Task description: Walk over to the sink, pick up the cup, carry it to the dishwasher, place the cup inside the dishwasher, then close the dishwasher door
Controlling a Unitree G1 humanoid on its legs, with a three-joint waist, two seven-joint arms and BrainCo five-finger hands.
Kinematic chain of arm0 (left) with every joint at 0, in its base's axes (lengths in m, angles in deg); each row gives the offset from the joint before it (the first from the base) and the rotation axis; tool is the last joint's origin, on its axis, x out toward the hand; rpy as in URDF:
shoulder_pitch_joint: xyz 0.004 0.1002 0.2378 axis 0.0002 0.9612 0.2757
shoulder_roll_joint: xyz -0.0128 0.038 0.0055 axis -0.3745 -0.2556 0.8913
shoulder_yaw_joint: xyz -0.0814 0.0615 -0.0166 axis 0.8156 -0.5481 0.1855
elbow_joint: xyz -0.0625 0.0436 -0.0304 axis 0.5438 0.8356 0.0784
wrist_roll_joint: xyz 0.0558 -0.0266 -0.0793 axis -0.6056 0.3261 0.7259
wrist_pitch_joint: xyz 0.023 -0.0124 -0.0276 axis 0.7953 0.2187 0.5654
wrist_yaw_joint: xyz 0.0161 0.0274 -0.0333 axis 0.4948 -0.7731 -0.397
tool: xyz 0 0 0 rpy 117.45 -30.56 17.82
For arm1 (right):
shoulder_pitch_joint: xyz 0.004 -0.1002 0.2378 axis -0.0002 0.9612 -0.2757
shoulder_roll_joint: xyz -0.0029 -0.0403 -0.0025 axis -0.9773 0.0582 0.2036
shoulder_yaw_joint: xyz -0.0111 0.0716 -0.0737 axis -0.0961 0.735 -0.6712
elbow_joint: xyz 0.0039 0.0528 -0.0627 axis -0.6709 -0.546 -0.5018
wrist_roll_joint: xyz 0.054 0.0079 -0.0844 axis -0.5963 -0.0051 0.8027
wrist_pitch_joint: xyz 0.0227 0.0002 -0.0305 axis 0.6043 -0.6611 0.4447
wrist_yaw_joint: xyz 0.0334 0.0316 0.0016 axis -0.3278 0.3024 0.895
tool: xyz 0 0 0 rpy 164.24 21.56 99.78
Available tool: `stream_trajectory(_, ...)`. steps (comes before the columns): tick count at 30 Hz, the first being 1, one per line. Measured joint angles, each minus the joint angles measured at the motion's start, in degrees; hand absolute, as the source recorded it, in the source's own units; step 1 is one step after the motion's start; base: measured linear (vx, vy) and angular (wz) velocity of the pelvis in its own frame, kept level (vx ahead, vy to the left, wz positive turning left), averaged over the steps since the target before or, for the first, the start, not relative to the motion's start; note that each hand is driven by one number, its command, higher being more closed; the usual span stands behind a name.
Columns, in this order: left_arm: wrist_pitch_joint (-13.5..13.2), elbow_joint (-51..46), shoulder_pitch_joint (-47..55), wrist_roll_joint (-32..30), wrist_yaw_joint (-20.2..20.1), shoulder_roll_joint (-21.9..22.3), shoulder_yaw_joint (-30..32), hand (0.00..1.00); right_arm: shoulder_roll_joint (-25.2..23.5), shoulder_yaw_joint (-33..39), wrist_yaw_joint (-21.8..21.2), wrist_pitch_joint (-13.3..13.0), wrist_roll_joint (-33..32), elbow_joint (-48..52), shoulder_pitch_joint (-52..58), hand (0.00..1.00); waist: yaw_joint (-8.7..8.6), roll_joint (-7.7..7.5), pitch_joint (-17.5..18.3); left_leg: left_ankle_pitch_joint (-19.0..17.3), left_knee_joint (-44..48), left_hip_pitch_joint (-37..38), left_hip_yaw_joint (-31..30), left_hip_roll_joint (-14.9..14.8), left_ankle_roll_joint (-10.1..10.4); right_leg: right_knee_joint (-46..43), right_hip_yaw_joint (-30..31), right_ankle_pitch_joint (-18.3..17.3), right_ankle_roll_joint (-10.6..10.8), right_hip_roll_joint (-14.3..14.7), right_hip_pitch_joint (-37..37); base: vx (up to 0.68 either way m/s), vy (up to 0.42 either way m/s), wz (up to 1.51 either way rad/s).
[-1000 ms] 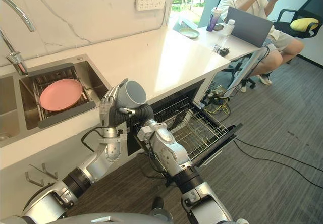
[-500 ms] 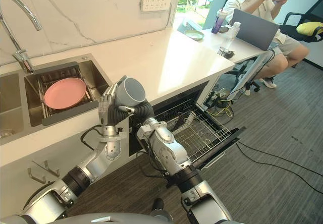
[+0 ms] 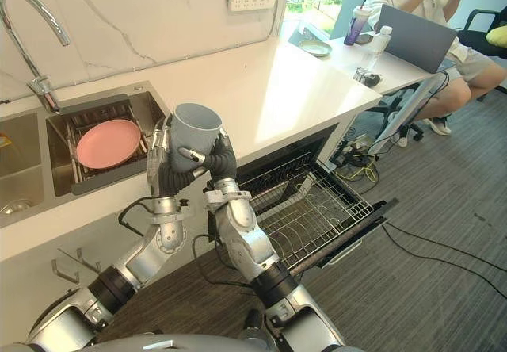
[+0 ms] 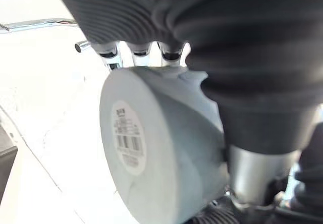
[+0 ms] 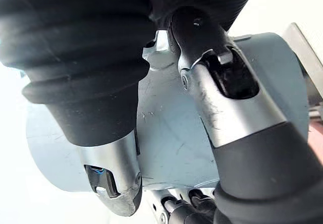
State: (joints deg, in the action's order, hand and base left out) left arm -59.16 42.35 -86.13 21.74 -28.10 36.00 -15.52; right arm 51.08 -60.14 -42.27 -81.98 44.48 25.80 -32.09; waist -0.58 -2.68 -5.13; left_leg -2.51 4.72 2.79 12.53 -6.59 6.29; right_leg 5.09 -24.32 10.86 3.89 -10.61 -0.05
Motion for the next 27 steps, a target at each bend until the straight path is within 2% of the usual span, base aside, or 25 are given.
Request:
stream_trajectory(7, -0.28, -2.51, 1.73, 0.40, -0.40, 0.05, 0.12, 0.00, -1.40, -0.36, 5.17, -2.69, 5.68, 0.23, -0.45, 1.00, -0.04, 0.44, -0.19, 0.06, 0.15, 0.03, -1.37, 0.15, -0.22, 0.00, 0.01, 0.03, -0.06, 0.04, 0.06, 0.00, 0.000, 0.00)
stream_trajectory(15, -0.33, -5.15, 3.59, 0.32, -0.87, 0.58, -0.36, 0.00, -1.50, -0.25, 6.84, -5.14, 4.38, 0.65, -1.00, 1.00, -0.10, 1.19, -0.04, -0.02, 0.15, 0.27, -1.77, 0.14, -0.25, 0.00, 0.01, -0.01, -0.10, 0.14, 0.47, 0.00, 0.000, 0.00)
stream_trajectory(22, -0.45, -7.00, 4.62, -0.20, -1.76, 1.65, -2.61, 0.00, -2.44, 2.35, 12.36, -6.17, 6.22, 0.71, -4.21, 1.00, -0.18, 2.49, 0.13, -0.14, 0.15, 0.28, -1.75, 0.11, -0.15, 0.00, 0.02, -0.11, -0.07, 0.16, 0.46, 0.00, 0.000, 0.00)
stream_trajectory(24, -0.48, -6.99, 4.61, -0.22, -2.23, 1.83, -2.96, 0.00, -2.99, 3.18, 15.31, -6.16, 10.62, 0.83, -4.35, 1.00, -0.48, 2.50, 0.13, -0.13, 0.14, 0.28, -1.71, 0.07, -0.16, 0.00, 0.05, -0.11, -0.09, 0.19, 0.45, 0.00, 0.000, 0.00)
stream_trajectory(27, -0.64, -6.98, 4.62, -0.41, -3.08, 1.92, -4.00, 0.00, -3.10, 4.26, 18.08, -6.15, 13.89, 2.91, -5.37, 1.00, -0.58, 2.51, 0.13, -0.11, 0.11, 0.27, -1.66, 0.07, -0.20, 0.00, 0.08, -0.11, -0.11, 0.19, 0.39, 0.00, 0.000, 0.00)
